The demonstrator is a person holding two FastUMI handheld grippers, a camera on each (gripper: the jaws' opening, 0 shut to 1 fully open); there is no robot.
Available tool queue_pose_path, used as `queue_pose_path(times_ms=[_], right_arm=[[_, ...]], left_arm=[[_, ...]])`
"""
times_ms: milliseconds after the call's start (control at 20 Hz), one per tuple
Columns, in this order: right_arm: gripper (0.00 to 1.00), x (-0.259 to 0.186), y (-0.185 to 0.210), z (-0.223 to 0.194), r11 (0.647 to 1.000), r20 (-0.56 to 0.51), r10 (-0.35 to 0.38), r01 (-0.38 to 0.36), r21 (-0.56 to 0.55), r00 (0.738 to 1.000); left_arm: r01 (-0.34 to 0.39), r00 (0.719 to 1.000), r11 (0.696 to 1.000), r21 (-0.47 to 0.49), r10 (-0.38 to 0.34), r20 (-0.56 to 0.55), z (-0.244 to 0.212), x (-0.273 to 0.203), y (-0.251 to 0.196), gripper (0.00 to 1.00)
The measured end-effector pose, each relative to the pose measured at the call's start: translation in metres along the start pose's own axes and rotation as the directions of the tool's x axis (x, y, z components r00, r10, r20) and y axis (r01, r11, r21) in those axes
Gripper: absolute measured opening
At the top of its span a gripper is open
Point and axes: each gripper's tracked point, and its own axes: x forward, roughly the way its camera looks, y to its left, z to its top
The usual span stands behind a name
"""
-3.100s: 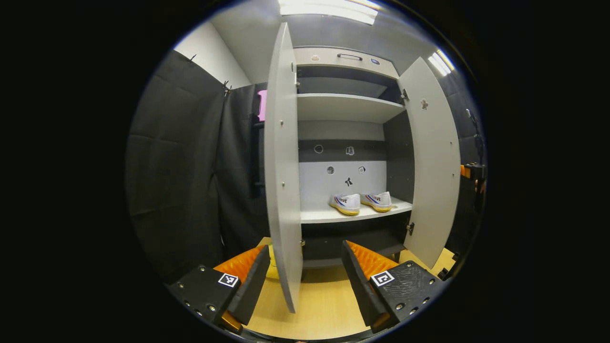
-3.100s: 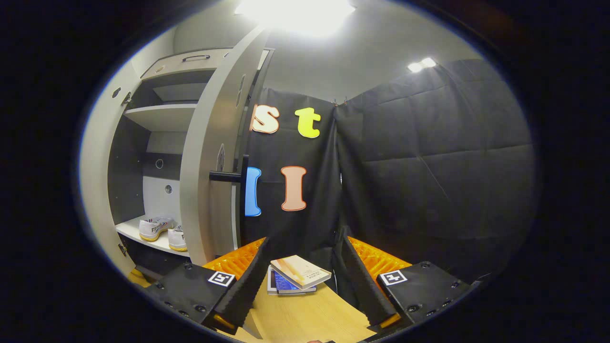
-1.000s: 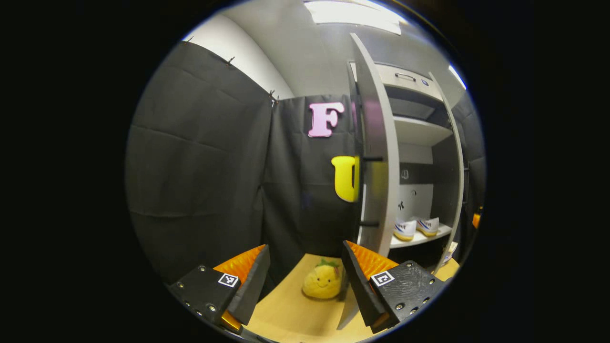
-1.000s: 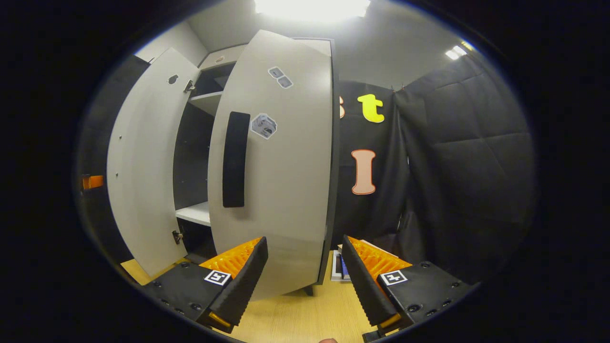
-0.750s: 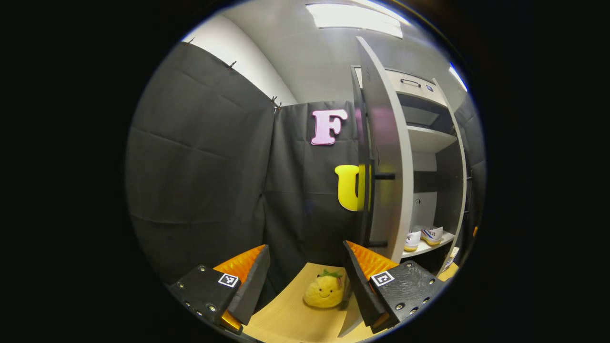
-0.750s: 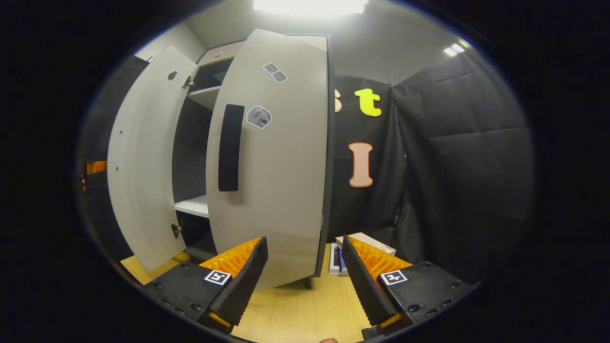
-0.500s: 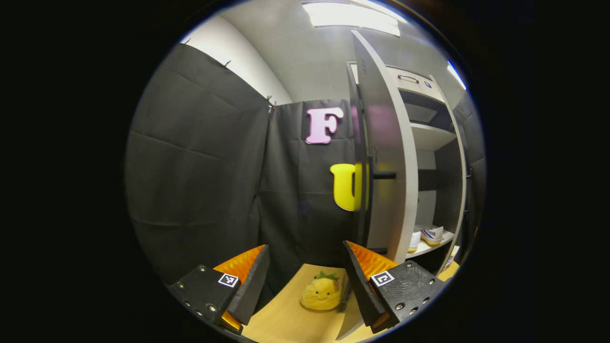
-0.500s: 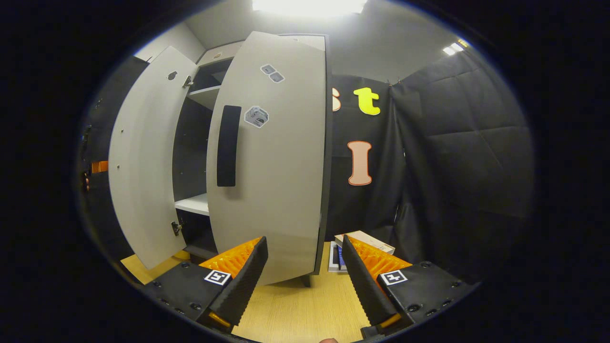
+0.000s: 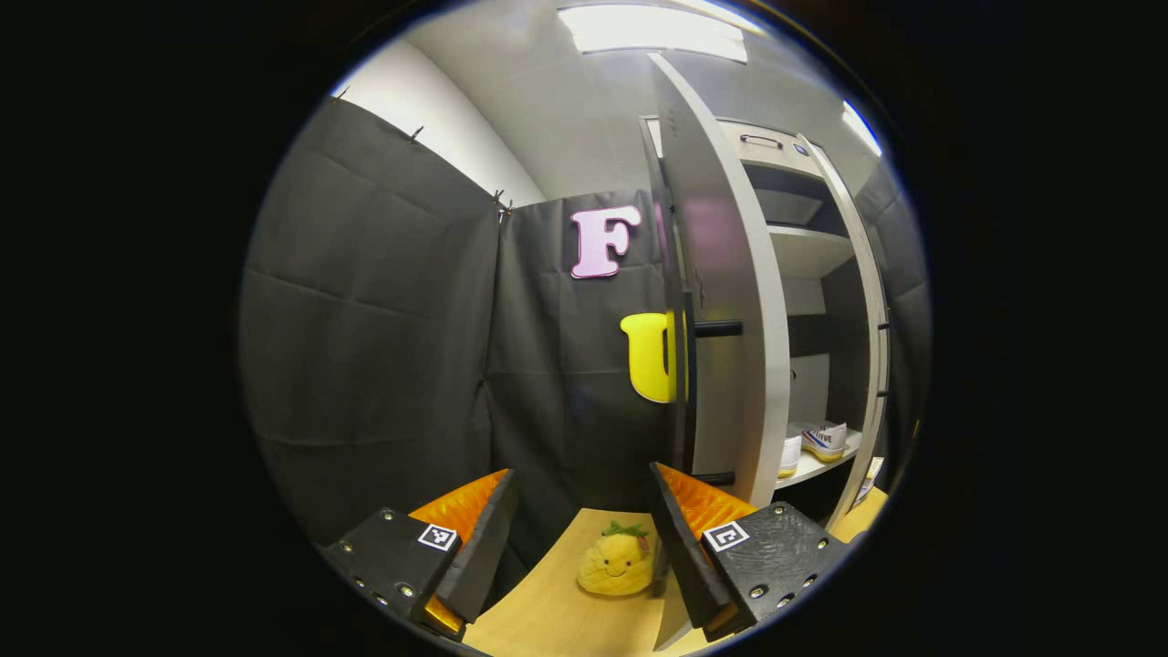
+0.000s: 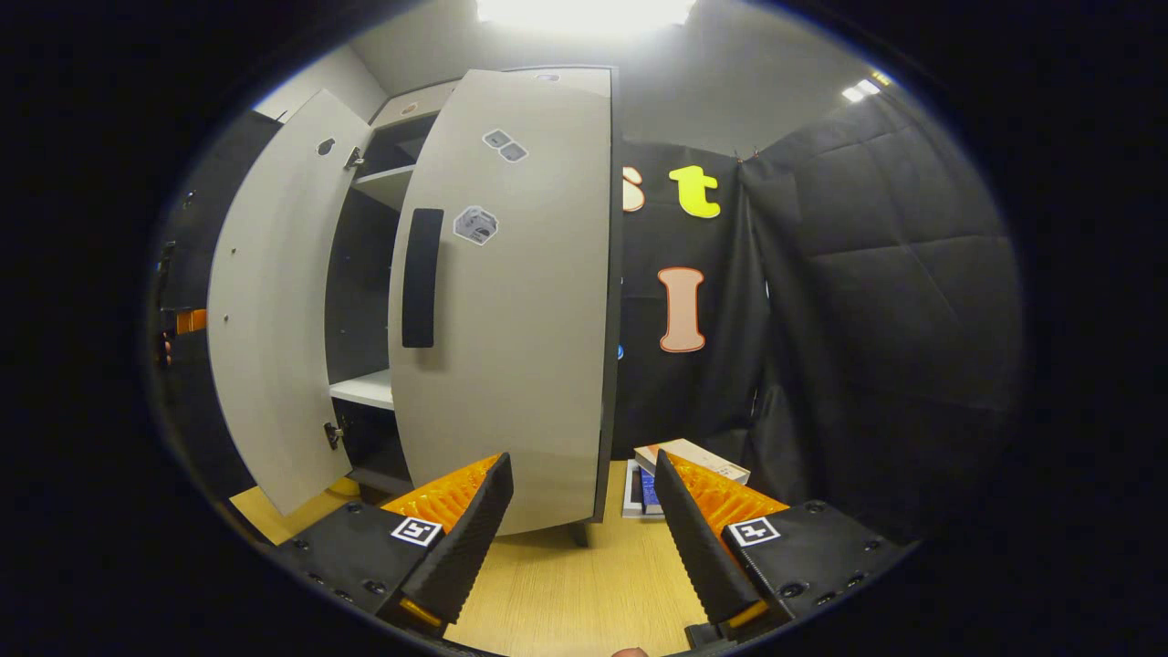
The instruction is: Grab one shoe with the right hand and put it into the shoe cabinet, grab the other shoe with the left hand and put it into the shoe cabinet; then close the right door with the right hand and the left door with the left hand.
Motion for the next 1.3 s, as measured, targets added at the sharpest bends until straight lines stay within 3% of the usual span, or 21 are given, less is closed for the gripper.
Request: queue_pose_path(times_ms=[600, 950, 1300], right_arm=[[0.97, -0.002, -0.005, -0.005, 1.0, -0.02, -0.012, 0.012, -0.016, 1.0], [0.97, -0.006, -0.008, -0.007, 0.999, -0.029, -0.027, 0.026, -0.025, 0.999], [0.98, -0.023, -0.029, -0.019, 0.997, -0.047, -0.071, 0.069, -0.04, 0.996]], left_arm=[[0.098, 0.995, 0.995, -0.007, -0.098, 0.012, 0.002, -0.01, -0.051, 0.79], [0.162, 0.986, 0.987, -0.005, -0.162, 0.047, 0.014, -0.007, -0.1, 0.78], [0.273, 0.961, 0.96, -0.064, -0.27, 0.053, 0.012, 0.006, -0.168, 0.78]])
